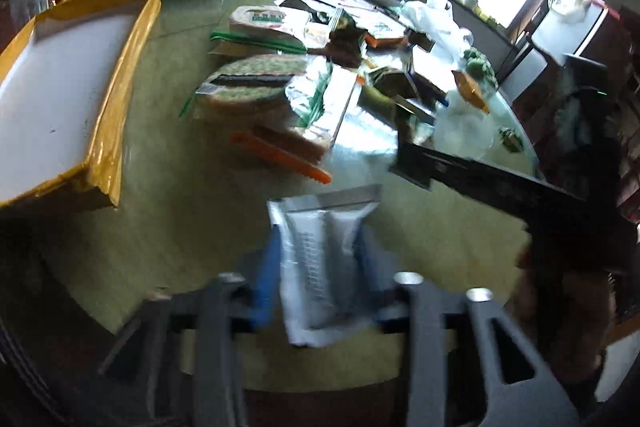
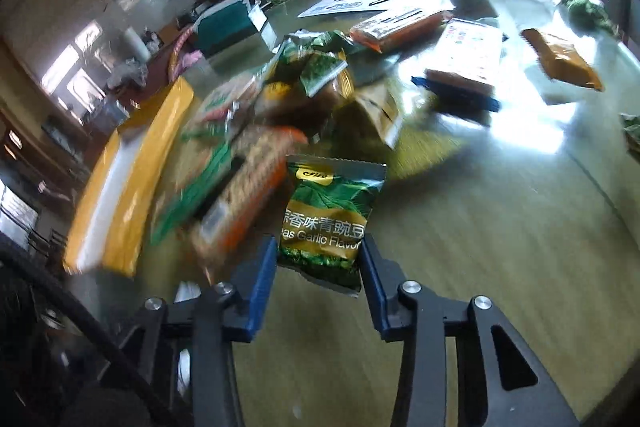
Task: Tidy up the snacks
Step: 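Grasp the green garlic-pea bag with the right tool while the left tool grasps the silver sachet, then carry the green bag and silver sachet with both tools over the yellow tray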
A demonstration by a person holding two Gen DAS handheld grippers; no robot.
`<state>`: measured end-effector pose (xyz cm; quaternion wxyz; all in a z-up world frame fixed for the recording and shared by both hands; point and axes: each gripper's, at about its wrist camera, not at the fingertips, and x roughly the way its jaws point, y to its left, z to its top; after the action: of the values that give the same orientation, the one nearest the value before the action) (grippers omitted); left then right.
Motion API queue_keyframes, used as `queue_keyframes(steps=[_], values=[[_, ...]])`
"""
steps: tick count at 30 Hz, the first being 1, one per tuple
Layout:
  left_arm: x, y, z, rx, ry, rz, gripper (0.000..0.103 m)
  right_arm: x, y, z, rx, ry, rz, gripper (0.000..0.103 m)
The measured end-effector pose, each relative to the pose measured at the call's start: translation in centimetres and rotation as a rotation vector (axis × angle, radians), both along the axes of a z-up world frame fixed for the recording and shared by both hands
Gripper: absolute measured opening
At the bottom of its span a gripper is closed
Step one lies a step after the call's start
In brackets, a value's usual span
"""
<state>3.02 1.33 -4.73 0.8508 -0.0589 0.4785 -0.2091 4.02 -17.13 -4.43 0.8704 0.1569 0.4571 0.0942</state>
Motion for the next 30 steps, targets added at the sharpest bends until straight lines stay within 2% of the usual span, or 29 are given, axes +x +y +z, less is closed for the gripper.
queue_keyframes(steps=[5, 7, 14, 18, 20, 21, 24, 30], values=[[-0.4, 0.2, 0.0, -0.011, 0.002, -0.001, 0.041, -1.2, 0.1, 0.2, -0.015, -0.009, 0.019, 0.041], [-0.8, 0.4, -0.2, -0.024, 0.014, -0.004, 0.042, -1.5, 0.3, 0.2, -0.006, 0.0, 0.041, 0.041], [-1.5, -0.4, 0.0, 0.017, -0.003, -0.04, 0.045, -0.6, 0.2, 0.0, 0.004, -0.001, 0.017, 0.044], [-1.9, -0.1, 0.2, 0.007, -0.02, -0.035, 0.033, -0.8, 0.9, 0.0, -0.05, -0.012, 0.028, 0.041], [-2.2, 0.4, 0.5, -0.016, -0.029, -0.026, 0.027, -1.2, 1.0, 0.1, -0.041, -0.019, 0.036, 0.04], [-2.3, 0.7, 0.7, -0.031, -0.039, -0.022, 0.01, -1.6, 1.0, 0.3, -0.035, -0.033, 0.038, 0.04], [-2.3, 2.1, 1.4, -0.079, -0.044, 0.01, 0.007, -2.7, 1.2, 1.2, 0.002, -0.072, 0.043, 0.04], [-2.4, 3.1, 1.8, -0.095, -0.056, 0.017, 0.006, -3.2, 2.1, 2.9, 0.013, -0.112, 0.057, 0.04]])
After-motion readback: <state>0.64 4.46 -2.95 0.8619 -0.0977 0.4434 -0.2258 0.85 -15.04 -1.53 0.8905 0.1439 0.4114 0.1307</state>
